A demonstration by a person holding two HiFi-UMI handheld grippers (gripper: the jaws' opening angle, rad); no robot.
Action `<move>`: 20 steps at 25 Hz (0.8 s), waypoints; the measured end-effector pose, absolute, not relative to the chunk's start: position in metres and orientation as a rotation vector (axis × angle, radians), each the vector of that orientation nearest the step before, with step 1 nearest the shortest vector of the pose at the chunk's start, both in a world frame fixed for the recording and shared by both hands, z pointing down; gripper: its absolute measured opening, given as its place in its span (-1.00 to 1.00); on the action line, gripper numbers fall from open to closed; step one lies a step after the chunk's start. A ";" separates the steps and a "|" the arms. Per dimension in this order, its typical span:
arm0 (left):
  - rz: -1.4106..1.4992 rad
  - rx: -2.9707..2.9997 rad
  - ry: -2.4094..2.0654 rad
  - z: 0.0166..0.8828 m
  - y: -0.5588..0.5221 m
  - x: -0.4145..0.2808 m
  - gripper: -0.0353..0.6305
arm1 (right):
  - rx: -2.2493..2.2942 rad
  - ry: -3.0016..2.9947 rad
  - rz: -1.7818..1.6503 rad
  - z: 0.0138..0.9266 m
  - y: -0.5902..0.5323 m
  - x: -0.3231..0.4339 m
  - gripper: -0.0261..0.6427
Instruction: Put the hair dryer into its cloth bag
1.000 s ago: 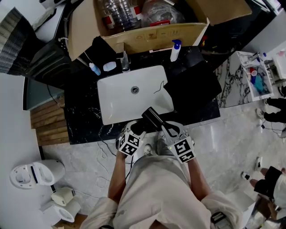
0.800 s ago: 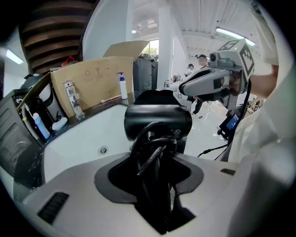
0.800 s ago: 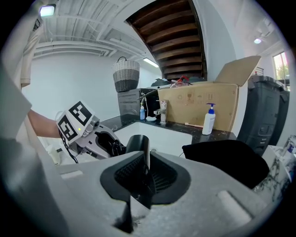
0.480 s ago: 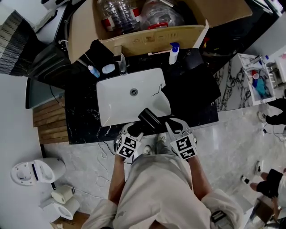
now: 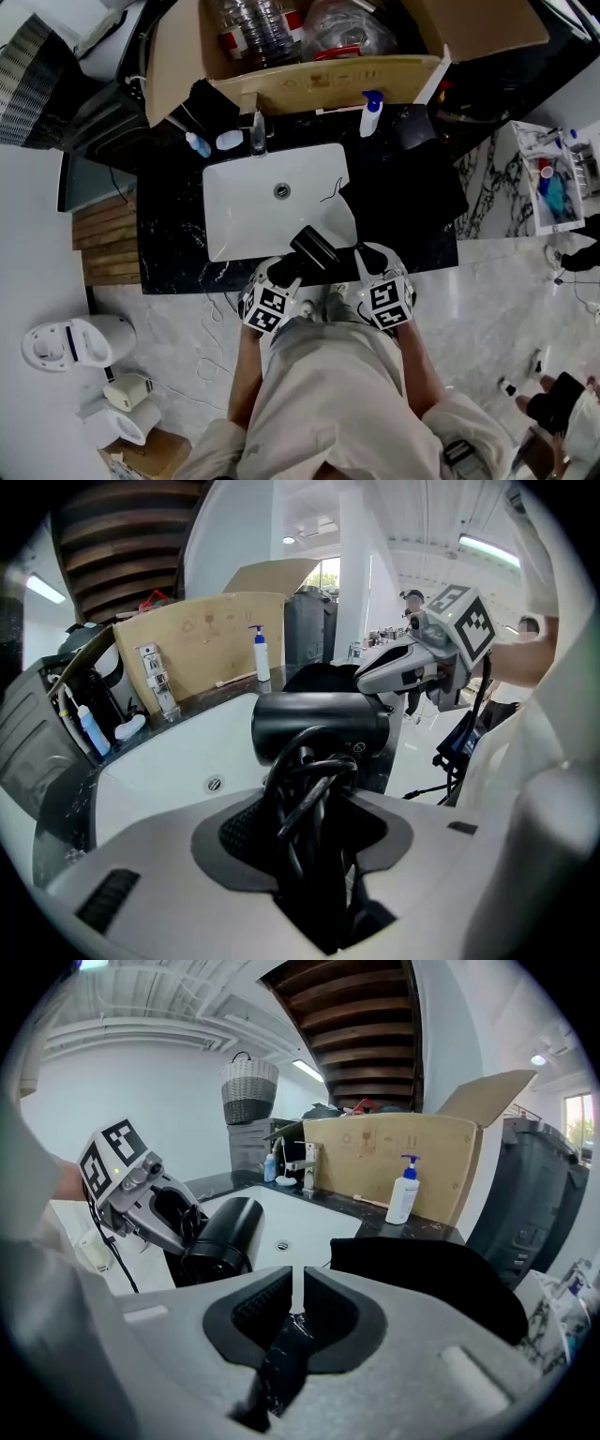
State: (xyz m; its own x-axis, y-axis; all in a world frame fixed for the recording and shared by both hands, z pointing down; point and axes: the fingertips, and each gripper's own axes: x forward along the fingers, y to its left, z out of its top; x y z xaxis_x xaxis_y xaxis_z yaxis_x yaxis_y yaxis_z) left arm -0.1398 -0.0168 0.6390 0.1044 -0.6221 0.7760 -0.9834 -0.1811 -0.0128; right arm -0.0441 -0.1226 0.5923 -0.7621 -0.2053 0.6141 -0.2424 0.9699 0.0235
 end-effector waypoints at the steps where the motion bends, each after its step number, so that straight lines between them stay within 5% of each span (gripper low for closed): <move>1: 0.898 1.860 -1.565 0.639 -0.018 -0.139 -0.33 | 0.318 -2.456 0.068 0.595 -0.125 -0.043 -0.85; 20: 0.934 1.842 -1.558 0.639 -0.034 -0.133 -0.33 | 0.342 -2.234 -0.073 0.656 -0.164 -0.034 -0.72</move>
State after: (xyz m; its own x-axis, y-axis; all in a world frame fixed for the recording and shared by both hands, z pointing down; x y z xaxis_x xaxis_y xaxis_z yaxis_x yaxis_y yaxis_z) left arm -0.1327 -0.0338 0.6393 0.0874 -0.6034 0.7926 -0.9835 -0.1790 -0.0278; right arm -0.0340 -0.1643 0.6565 -0.5991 -0.2692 0.7541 -0.2195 0.9609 0.1686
